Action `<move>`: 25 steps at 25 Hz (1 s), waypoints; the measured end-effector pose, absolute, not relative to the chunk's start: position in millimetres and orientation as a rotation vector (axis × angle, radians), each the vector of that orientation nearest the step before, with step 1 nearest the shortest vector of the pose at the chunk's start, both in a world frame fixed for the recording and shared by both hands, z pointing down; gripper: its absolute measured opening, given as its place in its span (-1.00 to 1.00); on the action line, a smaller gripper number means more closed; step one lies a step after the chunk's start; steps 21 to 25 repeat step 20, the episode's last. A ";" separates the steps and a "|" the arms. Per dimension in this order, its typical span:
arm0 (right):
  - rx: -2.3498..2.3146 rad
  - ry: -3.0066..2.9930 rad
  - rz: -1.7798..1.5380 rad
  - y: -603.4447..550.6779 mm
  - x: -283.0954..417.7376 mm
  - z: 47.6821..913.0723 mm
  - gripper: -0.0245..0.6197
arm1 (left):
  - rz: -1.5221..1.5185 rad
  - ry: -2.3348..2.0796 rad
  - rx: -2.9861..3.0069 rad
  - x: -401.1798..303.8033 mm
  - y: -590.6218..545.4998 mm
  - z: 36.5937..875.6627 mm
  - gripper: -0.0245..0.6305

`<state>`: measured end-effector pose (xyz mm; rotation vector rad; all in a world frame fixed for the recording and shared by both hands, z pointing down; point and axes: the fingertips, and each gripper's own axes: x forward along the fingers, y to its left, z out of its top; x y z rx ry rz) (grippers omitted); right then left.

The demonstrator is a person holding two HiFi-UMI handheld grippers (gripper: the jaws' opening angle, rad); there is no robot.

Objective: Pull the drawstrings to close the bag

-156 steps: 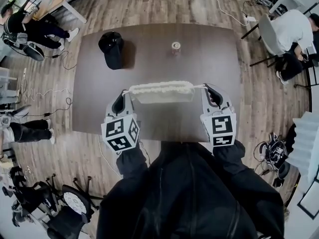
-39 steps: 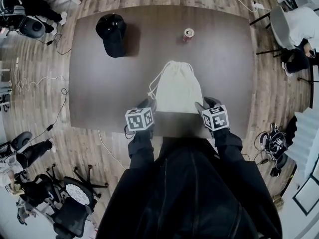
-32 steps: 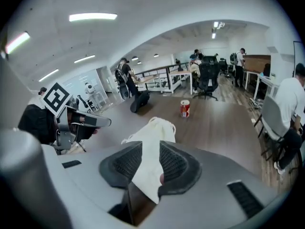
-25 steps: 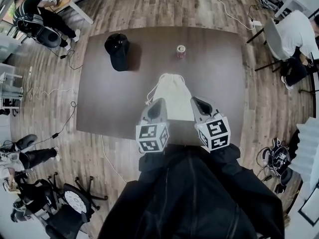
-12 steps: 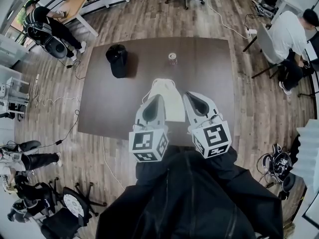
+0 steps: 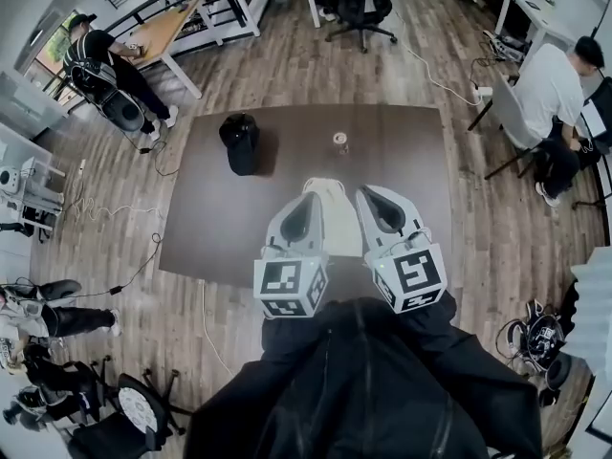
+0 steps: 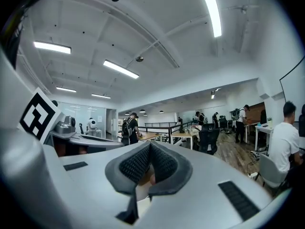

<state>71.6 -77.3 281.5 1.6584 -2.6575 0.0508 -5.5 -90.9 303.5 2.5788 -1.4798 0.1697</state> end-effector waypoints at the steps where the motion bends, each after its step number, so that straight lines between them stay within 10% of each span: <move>1: 1.664 -2.662 0.046 -78.4 70.5 278.9 -0.85 | 0.170 -1.481 2.582 -7.1 -91.2 302.0 -0.83; 25: 1.586 -2.700 0.006 -84.4 60.9 277.6 -0.85 | 0.201 -1.500 2.598 -5.6 -96.0 303.4 -0.82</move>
